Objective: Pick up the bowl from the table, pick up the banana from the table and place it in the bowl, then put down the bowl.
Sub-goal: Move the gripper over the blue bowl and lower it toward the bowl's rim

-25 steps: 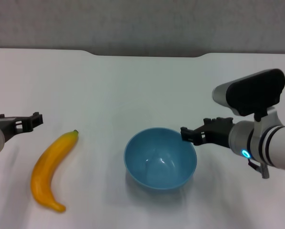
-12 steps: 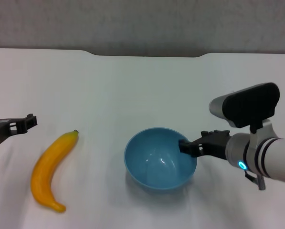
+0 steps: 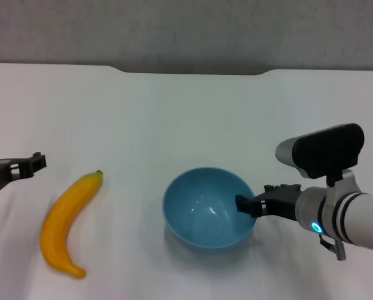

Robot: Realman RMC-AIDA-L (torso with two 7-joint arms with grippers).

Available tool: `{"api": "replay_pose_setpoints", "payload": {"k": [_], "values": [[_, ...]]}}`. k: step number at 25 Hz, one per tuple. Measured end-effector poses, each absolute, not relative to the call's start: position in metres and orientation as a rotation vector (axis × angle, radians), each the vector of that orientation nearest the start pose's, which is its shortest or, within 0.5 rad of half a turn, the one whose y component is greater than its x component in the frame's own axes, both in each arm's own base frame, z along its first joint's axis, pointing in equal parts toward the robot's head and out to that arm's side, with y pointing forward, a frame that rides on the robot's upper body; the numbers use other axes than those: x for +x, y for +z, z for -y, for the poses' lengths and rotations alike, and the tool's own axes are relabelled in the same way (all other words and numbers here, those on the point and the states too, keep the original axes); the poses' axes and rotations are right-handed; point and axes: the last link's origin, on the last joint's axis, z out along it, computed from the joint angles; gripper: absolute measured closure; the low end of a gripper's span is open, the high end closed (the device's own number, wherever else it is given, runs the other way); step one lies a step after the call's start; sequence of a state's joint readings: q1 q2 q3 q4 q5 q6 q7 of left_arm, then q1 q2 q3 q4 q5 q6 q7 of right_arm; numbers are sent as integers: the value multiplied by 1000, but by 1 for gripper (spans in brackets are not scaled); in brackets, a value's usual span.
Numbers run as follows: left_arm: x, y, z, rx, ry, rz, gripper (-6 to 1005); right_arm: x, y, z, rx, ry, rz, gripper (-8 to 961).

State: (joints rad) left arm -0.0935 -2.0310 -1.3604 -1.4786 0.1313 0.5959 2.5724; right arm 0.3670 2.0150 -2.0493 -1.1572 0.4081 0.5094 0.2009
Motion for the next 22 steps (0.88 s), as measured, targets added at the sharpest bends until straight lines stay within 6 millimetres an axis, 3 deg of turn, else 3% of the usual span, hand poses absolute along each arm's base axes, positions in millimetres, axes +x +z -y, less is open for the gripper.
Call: {"api": "replay_pose_setpoints", "payload": {"k": [6,19,22], "values": [[-275,27,-342,-1593,-128,1111,108,239,-93,-345,-2134,14,-1092,276],[-276,26,-342,-1592,-127,1115,108,234,-98,-343,-2163,22,-1070,284],[-276,26,-342,-1592,-126,1114,108,234,-98,-343,-2165,19,-1068,435]]}}
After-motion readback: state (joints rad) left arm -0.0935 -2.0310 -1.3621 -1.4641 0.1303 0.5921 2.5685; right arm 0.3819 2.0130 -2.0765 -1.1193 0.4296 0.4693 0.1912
